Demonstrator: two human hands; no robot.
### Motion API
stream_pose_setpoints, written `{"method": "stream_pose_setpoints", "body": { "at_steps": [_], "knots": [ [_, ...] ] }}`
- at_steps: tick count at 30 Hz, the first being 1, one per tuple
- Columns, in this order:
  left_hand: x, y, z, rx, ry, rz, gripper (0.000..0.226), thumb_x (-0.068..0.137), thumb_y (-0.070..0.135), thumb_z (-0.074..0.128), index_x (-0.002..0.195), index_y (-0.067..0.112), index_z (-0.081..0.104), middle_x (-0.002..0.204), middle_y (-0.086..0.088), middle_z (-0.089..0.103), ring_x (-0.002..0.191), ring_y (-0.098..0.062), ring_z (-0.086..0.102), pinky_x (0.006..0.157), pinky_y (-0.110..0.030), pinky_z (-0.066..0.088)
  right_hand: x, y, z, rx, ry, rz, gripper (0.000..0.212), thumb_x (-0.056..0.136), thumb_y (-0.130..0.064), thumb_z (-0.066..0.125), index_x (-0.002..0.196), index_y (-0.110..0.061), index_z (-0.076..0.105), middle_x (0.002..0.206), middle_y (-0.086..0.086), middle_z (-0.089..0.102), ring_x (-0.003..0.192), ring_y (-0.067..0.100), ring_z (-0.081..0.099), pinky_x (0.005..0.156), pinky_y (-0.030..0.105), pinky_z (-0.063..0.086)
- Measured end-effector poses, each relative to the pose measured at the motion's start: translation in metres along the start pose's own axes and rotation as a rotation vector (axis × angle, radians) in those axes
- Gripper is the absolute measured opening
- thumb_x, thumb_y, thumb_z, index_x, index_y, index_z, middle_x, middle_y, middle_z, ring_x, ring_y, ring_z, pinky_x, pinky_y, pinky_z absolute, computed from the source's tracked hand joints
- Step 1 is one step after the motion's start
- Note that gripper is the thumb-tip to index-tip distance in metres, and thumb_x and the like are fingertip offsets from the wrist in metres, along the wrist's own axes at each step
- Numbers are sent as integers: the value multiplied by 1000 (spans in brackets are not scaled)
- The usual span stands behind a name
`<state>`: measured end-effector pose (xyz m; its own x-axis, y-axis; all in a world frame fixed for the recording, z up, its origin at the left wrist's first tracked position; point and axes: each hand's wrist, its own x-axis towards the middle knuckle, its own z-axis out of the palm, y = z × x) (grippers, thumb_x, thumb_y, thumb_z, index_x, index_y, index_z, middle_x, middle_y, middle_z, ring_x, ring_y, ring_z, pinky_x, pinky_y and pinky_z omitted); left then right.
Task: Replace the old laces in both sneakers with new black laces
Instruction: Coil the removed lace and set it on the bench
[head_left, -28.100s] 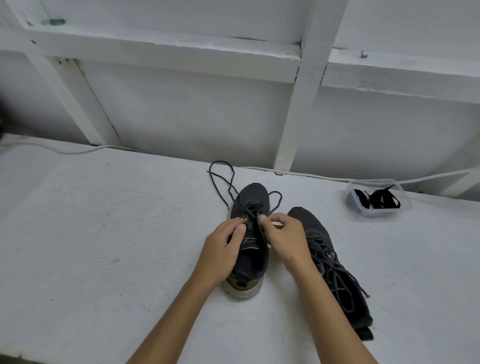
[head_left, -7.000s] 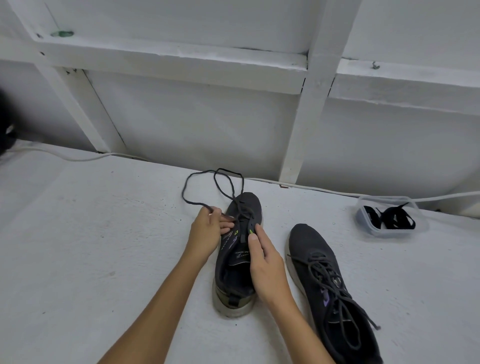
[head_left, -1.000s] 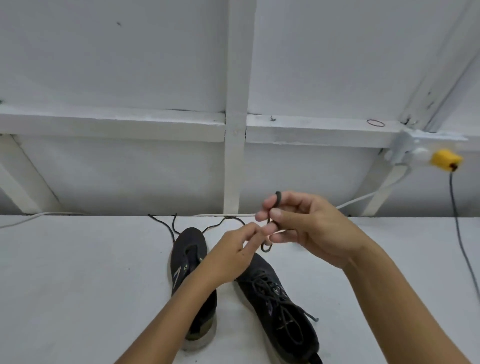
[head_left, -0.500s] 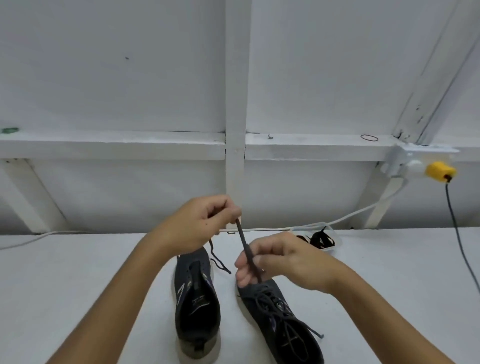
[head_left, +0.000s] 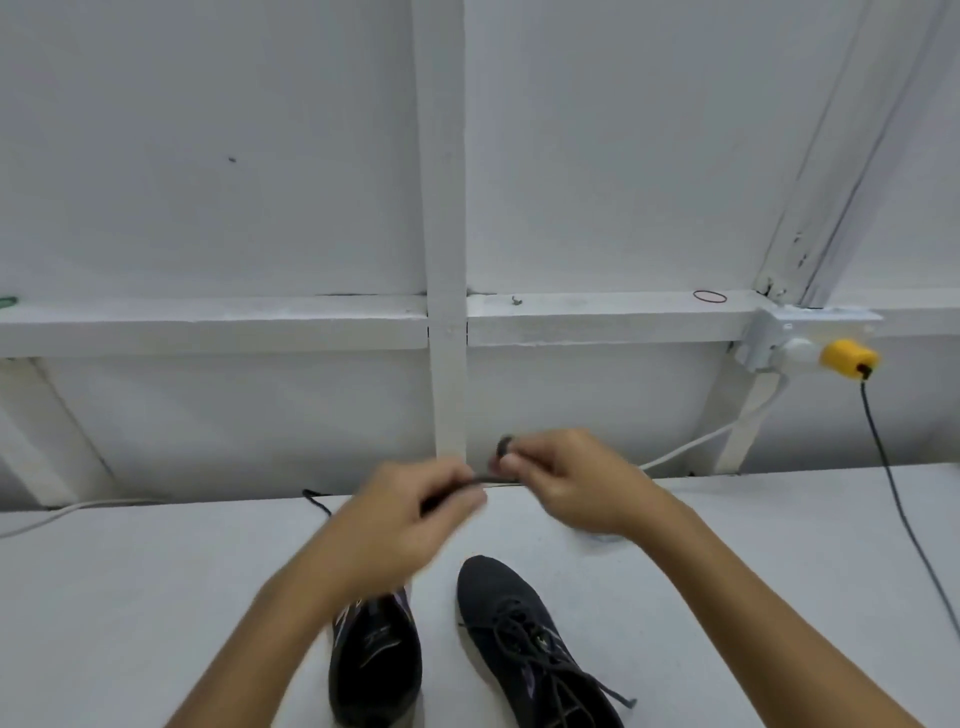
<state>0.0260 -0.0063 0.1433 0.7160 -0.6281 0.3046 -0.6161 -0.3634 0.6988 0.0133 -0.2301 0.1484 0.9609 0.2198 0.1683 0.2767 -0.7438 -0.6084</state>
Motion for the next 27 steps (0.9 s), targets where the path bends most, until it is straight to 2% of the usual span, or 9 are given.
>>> {"method": "stream_pose_setpoints", "body": {
  "at_steps": [5, 8, 10, 12, 14, 16, 22, 24, 27],
  "knots": [
    [28, -9, -33, -117, 271, -19, 17, 93, 49, 56, 85, 37, 65, 61, 1, 48, 58, -20, 43, 56, -40, 41, -23, -18, 11, 1066, -516, 31, 39, 103, -42, 49, 101, -13, 75, 100, 11, 76, 92, 22, 74, 86, 32, 56],
    [28, -16, -5, -159, 170, -80, 30, 92, 66, 48, 86, 44, 66, 61, -5, 49, 58, -16, 45, 55, -40, 41, -15, -36, 5, 1490, -317, -100, 35, 98, -40, 55, 102, -17, 80, 104, 7, 77, 98, 21, 75, 86, 30, 58],
    [18, -17, 20, -144, 65, -80, 28, 95, 62, 46, 89, 45, 68, 57, 9, 45, 56, -8, 42, 57, -33, 38, -4, -38, 0, 1497, 3, -101, 39, 98, -31, 46, 102, -14, 81, 110, 9, 77, 106, 23, 73, 88, 30, 58],
    [6, -12, 35, -39, -68, -55, 25, 103, 41, 46, 97, 39, 69, 55, 15, 46, 53, -5, 41, 58, -24, 35, 7, -23, -4, 1038, 234, -103, 33, 103, -25, 46, 111, -13, 76, 115, 5, 76, 113, 18, 71, 96, 32, 56],
    [-2, -7, 29, 59, -144, -37, 22, 104, 36, 48, 94, 33, 68, 58, 16, 51, 55, -6, 45, 57, -21, 34, 8, 0, -3, 379, 232, -41, 26, 107, -20, 49, 117, -16, 73, 113, -7, 76, 112, 0, 67, 102, 30, 52],
    [-2, -6, 9, 81, -120, -56, 19, 101, 33, 53, 87, 31, 67, 59, 13, 52, 55, -6, 45, 55, -18, 35, -1, 11, 3, 141, 23, 61, 28, 108, -22, 48, 110, -17, 75, 101, -15, 75, 96, -12, 65, 93, 25, 50],
    [25, -18, -27, -100, 103, -70, 14, 92, 37, 63, 83, 29, 68, 69, 12, 61, 62, -6, 50, 63, -20, 43, -27, -17, 24, 1082, -496, 45, 40, 105, -36, 47, 108, -4, 71, 104, 18, 75, 95, 28, 73, 89, 34, 56],
    [25, -23, -8, -175, 37, -105, 12, 96, 40, 61, 93, 33, 71, 81, 10, 69, 74, -13, 62, 74, -30, 50, -22, -28, 21, 1346, -438, -54, 41, 102, -38, 49, 110, -8, 75, 108, 15, 75, 99, 28, 74, 89, 34, 57],
    [10, -24, 22, -117, -50, -136, 20, 100, 38, 54, 96, 33, 73, 67, 15, 58, 63, -5, 50, 66, -32, 43, -6, -25, 16, 1384, -61, -13, 52, 102, -38, 37, 110, -5, 76, 114, 17, 74, 109, 29, 72, 92, 34, 58]
  ]
}}
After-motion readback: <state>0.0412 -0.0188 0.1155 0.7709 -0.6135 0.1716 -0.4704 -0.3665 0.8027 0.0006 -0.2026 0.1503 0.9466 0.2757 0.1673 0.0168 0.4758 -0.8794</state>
